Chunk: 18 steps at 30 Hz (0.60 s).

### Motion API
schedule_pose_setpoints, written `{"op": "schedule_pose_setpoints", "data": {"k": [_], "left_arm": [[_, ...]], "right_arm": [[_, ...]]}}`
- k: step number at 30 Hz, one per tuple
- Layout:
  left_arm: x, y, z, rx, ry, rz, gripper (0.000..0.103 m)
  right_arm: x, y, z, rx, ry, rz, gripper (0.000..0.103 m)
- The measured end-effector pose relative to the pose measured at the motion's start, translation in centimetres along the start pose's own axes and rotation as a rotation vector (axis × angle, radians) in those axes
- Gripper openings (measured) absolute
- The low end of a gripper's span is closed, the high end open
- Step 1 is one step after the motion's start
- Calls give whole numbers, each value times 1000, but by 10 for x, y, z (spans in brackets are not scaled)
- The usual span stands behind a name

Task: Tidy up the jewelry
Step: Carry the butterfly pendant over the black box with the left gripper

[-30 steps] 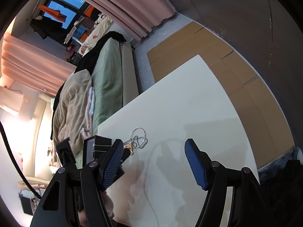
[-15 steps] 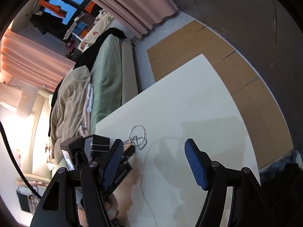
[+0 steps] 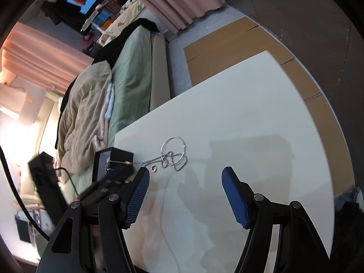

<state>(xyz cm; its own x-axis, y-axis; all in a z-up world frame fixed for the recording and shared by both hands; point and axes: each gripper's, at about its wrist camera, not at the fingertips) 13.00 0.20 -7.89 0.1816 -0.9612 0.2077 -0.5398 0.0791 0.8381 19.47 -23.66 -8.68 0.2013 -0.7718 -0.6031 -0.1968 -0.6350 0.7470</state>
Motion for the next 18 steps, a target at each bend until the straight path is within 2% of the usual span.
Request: {"op": "schedule_pose_setpoints", "data": {"k": [6,10,18], "left_arm": [[-24,23,-10,54,62,27,41],[-39,34,-15,80,96,41,41],[-63,48,-20,108,140,70,41]], "right_arm": [[-21,-23,1,-33,55,1,61],[-33,-42,2,-75,75,-34,54],[-47,-84,4,-170,83,-52,53]]}}
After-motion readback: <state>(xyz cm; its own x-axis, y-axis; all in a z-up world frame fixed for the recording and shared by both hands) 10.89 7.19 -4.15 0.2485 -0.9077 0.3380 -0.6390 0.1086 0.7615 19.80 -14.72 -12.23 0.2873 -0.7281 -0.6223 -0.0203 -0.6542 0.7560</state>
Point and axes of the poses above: each gripper's, at about its wrist camera, not at the fingertips, and y roughly against the way its jaws point, x to its right, z to its underside, and after that the axes turned 2 degrees about -x, right-handed
